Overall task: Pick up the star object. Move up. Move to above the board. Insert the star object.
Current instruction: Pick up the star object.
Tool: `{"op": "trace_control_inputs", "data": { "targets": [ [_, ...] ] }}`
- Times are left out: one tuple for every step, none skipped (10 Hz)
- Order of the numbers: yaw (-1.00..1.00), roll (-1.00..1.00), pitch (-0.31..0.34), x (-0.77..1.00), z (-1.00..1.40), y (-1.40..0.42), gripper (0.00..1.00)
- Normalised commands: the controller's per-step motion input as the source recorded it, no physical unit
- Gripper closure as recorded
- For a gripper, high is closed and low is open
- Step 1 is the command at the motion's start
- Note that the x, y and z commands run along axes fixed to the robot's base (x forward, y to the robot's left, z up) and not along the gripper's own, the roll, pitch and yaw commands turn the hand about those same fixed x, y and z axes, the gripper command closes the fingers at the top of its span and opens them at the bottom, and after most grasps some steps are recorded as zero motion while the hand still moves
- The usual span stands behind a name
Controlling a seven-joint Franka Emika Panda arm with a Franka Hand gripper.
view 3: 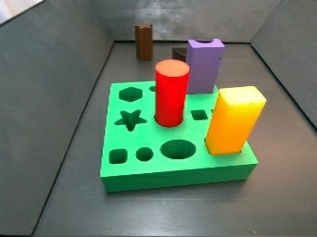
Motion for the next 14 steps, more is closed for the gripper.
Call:
{"op": "trace_control_inputs", "data": {
  "targets": [
    [-0.11,0.01,-0.303,-0.69,-0.30,0.18,0.00],
    [-0.03,0.15,-0.199,-0.45,-0.69,0.30,0.00],
    [0.00,0.02,-0.283,-0.58,-0.66,0.42,0.00],
    [0.00,0.00,-0.301,-0.43,-0.65,0.39,0.00],
    [0.00,-0.04,-0.250,-0.05,-0.71,0.33,0.00],
    [0.00,-0.11,-0.213,0.09,-0.69,0.29,0.00],
    [0.00,-0.11,-0.186,0.22,-0.71,0.22,0.00],
    [0.00,-0.11,-0.183,0.20,-0.73,0.15,0.00],
    [-0.01,-0.03,-0.199,0.00,-0.85,0.00,0.00],
    [-0.02,0.03,-0.184,-0.04,-0.91,-0.01,0.00],
    [0.00,0.14,-0.133,-0.05,-0.91,-0.03,0.00],
    [0.00,0.00,0.029,0.00,0.00,0.00,0.00],
    [0.00,0.00,0.037,0.03,0.00,0.00,0.00],
    [0.00,0.00,0.000,0.00,0.00,0.00,0.00]
  ]
}}
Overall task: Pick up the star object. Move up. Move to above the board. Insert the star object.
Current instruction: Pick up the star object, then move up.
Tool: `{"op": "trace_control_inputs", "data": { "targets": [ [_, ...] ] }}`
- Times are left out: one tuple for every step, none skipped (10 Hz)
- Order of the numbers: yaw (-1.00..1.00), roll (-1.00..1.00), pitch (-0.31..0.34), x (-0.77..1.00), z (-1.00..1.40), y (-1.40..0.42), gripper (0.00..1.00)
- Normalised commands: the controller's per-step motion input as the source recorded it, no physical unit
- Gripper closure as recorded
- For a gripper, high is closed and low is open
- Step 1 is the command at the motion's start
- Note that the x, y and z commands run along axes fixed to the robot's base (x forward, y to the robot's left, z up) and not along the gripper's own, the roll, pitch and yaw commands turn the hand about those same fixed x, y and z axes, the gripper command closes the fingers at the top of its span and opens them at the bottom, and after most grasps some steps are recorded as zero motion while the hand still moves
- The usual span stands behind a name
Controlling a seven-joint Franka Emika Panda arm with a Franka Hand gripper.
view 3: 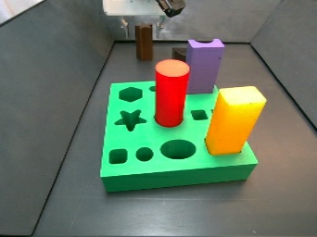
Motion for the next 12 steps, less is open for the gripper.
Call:
{"op": "trace_control_inputs", "data": {
  "targets": [
    [0.00,0.00,0.000,0.00,0.00,0.00,1.00],
    [0.00,0.00,0.000,0.00,0.00,0.00,1.00],
    [0.00,0.00,0.000,0.00,0.00,0.00,1.00],
    [0.00,0.00,0.000,0.00,0.00,0.00,1.00],
    [0.00,0.00,0.000,0.00,0.00,0.00,1.00],
    [0.00,0.00,0.000,0.00,0.00,0.00,1.00],
    [0.00,0.00,0.000,0.00,0.00,0.00,1.00],
    [0.00,0.00,0.000,0.00,0.00,0.00,1.00],
    [0.00,0.00,0.000,0.00,0.00,0.00,1.00],
    [0.00,0.00,0.000,0.00,0.00,0.00,1.00],
    [0.00,0.00,0.000,0.00,0.00,0.00,1.00],
    [0.00,0.00,0.000,0.00,0.83,0.00,1.00]
  ]
}}
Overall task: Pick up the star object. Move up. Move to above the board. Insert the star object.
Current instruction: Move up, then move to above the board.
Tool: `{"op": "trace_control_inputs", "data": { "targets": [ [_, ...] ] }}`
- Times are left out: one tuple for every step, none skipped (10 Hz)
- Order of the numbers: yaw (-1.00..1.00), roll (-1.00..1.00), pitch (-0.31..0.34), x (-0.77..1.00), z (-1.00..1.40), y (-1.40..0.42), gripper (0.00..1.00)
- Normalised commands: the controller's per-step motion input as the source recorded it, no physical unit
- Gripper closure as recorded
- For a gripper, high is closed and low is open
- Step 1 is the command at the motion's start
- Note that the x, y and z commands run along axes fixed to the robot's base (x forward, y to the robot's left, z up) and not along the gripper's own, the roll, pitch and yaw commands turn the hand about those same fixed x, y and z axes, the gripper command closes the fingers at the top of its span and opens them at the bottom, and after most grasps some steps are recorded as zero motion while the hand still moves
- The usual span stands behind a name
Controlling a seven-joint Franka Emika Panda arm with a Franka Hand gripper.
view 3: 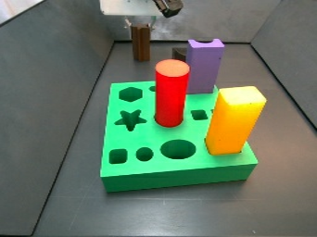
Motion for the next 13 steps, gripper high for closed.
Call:
{"op": "trace_control_inputs", "data": {
  "targets": [
    [0.01,0.00,-0.007,0.04,0.83,-0.02,1.00],
    [0.01,0.01,0.018,0.02,0.69,-0.01,1.00],
    [0.00,0.03,0.027,0.00,0.55,0.00,1.00],
    [0.00,0.05,0.037,-0.01,0.40,0.00,1.00],
    [0.00,0.07,0.050,-0.01,0.19,0.00,1.00],
    [0.05,0.13,-0.606,-0.16,1.00,-0.11,1.00],
    [0.05,0.13,-0.588,-0.17,1.00,-0.11,1.00],
    [0.04,0.13,-0.546,-0.18,1.00,-0.11,1.00],
    [0.02,0.15,-0.355,-0.18,1.00,-0.10,1.00],
    [0.01,0.15,-0.258,-0.17,1.00,-0.09,1.00],
    [0.01,0.17,-0.105,-0.16,1.00,-0.08,1.00],
    [0.02,0.16,-0.020,-0.16,1.00,-0.08,1.00],
    [0.03,0.14,0.031,-0.15,1.00,-0.08,1.00]
  ]
}}
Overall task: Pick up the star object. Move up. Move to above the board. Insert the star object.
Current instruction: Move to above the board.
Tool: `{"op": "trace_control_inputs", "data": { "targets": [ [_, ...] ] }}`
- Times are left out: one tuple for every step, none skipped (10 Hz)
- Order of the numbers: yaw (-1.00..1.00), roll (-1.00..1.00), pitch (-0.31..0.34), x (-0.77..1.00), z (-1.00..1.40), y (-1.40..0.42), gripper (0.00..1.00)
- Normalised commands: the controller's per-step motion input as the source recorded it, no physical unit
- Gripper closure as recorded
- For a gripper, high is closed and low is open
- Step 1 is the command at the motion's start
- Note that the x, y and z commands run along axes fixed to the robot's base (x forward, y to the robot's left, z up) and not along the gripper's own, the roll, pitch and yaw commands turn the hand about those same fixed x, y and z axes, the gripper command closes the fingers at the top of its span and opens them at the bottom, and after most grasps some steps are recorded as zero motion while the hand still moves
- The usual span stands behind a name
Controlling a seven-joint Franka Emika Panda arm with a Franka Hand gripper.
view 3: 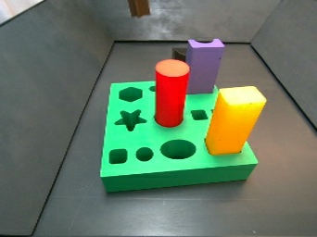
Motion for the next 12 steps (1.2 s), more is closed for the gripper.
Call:
{"op": "trace_control_inputs", "data": {
  "targets": [
    [0.03,0.13,0.037,-0.14,1.00,-0.07,1.00],
    [0.03,0.10,0.041,-0.11,0.98,-0.06,1.00],
    [0.03,0.10,0.048,-0.09,0.87,-0.05,1.00],
    [0.03,0.08,0.064,-0.04,0.65,-0.03,1.00],
    [0.03,0.08,0.084,-0.01,0.49,-0.01,1.00],
    [0.03,0.09,0.096,0.00,0.32,-0.01,1.00],
    [-0.21,-0.13,1.000,0.26,0.19,-1.00,1.00],
    [-0.18,-0.11,0.942,0.27,0.16,-1.00,1.00],
    [-0.10,-0.11,0.787,0.29,0.17,-1.00,1.00],
    [-0.06,-0.14,0.579,0.30,0.17,-1.00,1.00],
    [-0.03,-0.09,0.385,0.30,0.17,-1.00,1.00],
    [-0.01,-0.04,0.244,0.30,0.17,-1.00,1.00]
  ]
}}
